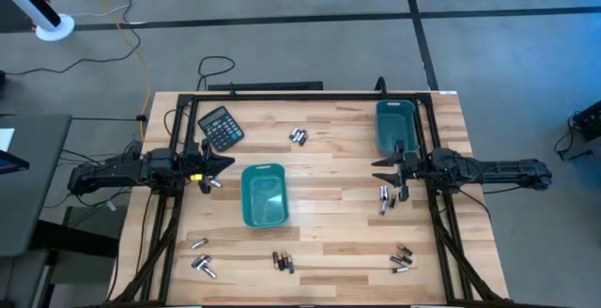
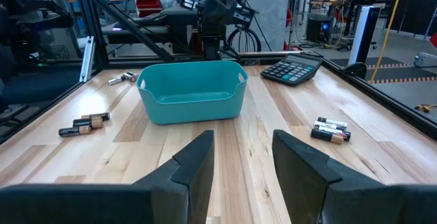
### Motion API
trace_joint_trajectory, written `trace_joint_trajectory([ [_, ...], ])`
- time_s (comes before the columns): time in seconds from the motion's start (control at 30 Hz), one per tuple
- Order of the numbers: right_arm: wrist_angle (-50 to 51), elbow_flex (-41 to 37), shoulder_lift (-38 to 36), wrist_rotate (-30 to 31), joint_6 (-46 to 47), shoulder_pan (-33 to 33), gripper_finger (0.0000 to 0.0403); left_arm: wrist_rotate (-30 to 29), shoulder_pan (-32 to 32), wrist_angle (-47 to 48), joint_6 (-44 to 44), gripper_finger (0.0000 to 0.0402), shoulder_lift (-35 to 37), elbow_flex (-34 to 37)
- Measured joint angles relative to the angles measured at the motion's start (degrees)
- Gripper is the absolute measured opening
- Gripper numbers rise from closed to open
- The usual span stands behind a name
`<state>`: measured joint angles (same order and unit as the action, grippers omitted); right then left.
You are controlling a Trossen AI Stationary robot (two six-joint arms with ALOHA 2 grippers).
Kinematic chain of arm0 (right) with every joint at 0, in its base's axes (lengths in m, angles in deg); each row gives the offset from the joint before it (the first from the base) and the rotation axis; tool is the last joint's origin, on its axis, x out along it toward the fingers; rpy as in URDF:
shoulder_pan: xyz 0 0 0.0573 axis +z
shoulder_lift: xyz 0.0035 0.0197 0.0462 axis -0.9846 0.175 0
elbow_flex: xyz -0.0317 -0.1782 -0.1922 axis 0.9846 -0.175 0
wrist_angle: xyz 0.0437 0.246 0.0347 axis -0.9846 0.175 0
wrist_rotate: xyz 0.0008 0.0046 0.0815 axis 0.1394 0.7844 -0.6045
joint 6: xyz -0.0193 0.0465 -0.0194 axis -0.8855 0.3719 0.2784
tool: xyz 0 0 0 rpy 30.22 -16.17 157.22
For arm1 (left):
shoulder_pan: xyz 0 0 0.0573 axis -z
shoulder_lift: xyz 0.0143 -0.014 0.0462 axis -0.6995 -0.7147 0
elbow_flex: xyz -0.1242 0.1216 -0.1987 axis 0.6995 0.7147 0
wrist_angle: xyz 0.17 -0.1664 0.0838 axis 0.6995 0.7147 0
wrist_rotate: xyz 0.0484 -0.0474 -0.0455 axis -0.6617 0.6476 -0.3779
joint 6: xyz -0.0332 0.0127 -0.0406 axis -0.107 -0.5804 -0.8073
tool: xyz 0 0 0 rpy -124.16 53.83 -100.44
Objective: Sort batteries
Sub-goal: Adjust the blue bin
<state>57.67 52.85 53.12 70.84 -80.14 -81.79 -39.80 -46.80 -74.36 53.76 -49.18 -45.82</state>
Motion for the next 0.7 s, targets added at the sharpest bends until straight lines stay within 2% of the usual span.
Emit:
trace_joint_trajectory([
  [0.23, 0.0, 0.0, 0.0, 0.0, 0.0, 0.0, 0.0168, 0.9, 0.0, 0.2, -0.2, 0.0004, 0.0, -0.1],
  [0.5, 0.0, 0.0, 0.0, 0.0, 0.0, 0.0, 0.0168, 1.2, 0.0, 0.8, -5.5, 0.0004, 0.0, -0.5],
  [0.7, 0.0, 0.0, 0.0, 0.0, 0.0, 0.0, 0.0168, -3.6, -1.6, 10.5, -2.7, 0.0004, -4.6, -7.7],
])
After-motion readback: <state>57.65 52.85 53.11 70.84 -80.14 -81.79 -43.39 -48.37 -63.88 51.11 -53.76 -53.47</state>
